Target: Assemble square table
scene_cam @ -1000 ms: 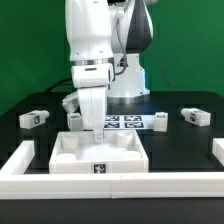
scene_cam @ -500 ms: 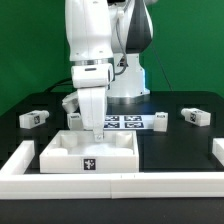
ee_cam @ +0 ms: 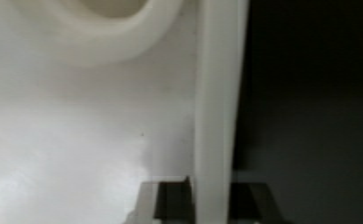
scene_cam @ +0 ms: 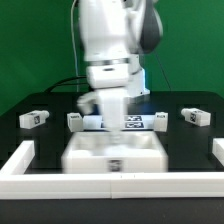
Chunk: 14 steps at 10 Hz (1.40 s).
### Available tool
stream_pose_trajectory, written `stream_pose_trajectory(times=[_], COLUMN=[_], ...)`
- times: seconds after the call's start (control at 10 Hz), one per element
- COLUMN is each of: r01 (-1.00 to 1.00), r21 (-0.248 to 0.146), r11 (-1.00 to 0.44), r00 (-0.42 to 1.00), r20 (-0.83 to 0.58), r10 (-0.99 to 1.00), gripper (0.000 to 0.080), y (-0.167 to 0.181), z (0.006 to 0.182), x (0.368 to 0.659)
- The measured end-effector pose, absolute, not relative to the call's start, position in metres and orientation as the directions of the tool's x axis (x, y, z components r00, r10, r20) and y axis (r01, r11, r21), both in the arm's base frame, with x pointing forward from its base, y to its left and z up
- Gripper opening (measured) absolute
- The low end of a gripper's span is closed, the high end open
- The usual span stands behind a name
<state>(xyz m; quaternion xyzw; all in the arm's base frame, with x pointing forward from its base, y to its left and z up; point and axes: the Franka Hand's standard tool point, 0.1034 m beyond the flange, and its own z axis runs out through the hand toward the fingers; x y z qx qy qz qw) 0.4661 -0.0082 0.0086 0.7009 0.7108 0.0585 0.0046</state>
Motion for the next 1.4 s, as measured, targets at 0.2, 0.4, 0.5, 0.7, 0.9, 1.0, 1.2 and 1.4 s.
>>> stream_pose_trajectory(times=[0.2,0.4,0.5,0.7,0.9,1.0,1.2,1.4], r01=[0.996,0.996,0.996,0.995,0.992,0.992,0.993,0.997], r21=[0.090,0.090,0.091,0.095,0.109,0.112,0.108,0.072], r11=[0.020,0.019,0.019,0.015,0.057,0.060,0.038,0.024], r00=[-0.027,-0.026,-0.026,-0.023,-0.066,-0.070,-0.047,-0.029], r20=[0.080,0.079,0.079,0.081,0.088,0.092,0.088,0.067], r10=[0.996,0.996,0.997,0.996,0.994,0.993,0.995,0.997], gripper=[0.0058,0.0058,0.0058,0.0058,0.0058,0.0058,0.0058,0.0058], y=[0.009,0.008,0.008,0.012,0.042,0.056,0.071,0.072], z=[0.009,0.009,0.009,0.009,0.009,0.009,0.009,0.007], x=[0.473,0.473,0.473,0.474,0.478,0.484,0.494,0.494])
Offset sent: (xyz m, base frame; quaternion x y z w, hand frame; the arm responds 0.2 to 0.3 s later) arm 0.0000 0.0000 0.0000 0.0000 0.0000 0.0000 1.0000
